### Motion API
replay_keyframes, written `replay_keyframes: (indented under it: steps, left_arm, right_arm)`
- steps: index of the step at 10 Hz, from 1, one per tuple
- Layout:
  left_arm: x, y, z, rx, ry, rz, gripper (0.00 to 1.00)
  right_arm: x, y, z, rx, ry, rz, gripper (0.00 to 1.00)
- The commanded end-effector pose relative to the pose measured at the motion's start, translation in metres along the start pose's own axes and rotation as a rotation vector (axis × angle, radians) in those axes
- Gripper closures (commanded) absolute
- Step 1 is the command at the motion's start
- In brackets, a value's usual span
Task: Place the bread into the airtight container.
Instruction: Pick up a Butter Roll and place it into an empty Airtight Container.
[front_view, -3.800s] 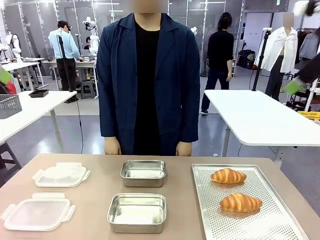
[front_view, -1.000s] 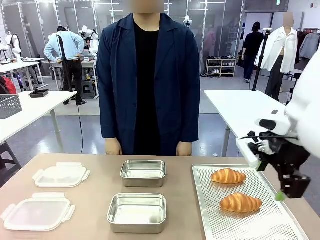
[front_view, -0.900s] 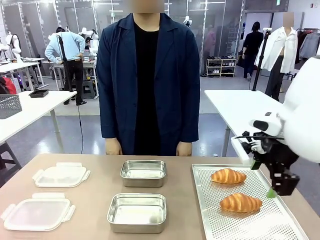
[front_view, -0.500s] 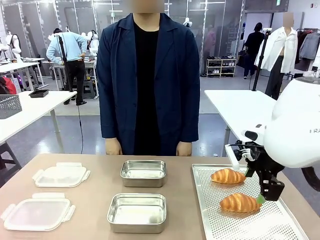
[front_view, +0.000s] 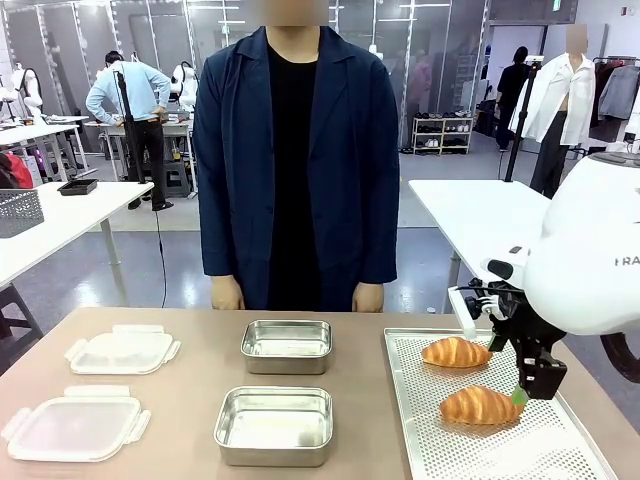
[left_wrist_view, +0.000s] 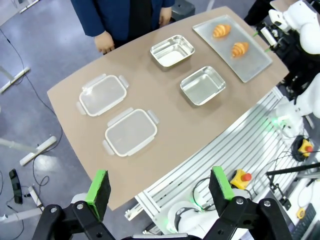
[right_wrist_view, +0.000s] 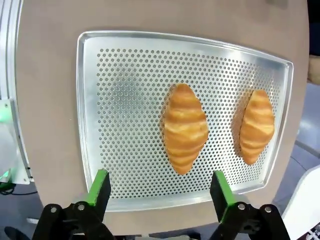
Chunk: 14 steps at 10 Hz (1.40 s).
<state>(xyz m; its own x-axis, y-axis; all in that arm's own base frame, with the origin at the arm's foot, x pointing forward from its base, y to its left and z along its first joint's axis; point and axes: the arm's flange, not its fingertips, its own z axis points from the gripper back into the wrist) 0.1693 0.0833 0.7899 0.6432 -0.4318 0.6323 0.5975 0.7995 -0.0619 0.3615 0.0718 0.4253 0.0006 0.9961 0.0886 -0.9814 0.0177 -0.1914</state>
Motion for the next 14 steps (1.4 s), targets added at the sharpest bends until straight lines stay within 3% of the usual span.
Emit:
replay_keyframes:
  steps: [1,4,10,14]
  left_arm:
    - [0.004,-0.001,0.003,-0.001,-0.003,0.0,0.0]
    - [0.004,-0.001,0.003,-0.001,-0.003,0.0,0.0]
    - [0.004,-0.001,0.003,-0.001,-0.003,0.0,0.0]
    - [0.004,-0.001,0.003,-0.001,-0.003,0.0,0.0]
  right_arm:
    - [-0.003,0.001,0.001,0.007,-0.002,0.009,0.0]
    - [-0.004,-0.014,-0.029,0.02,0.036,-0.012,0.0]
    - [-0.021,-0.047,-0.096,0.046,0.01,0.001,0.0]
    - [-0.023,-0.067,-0.12,0.038,0.027,-0.043,0.0]
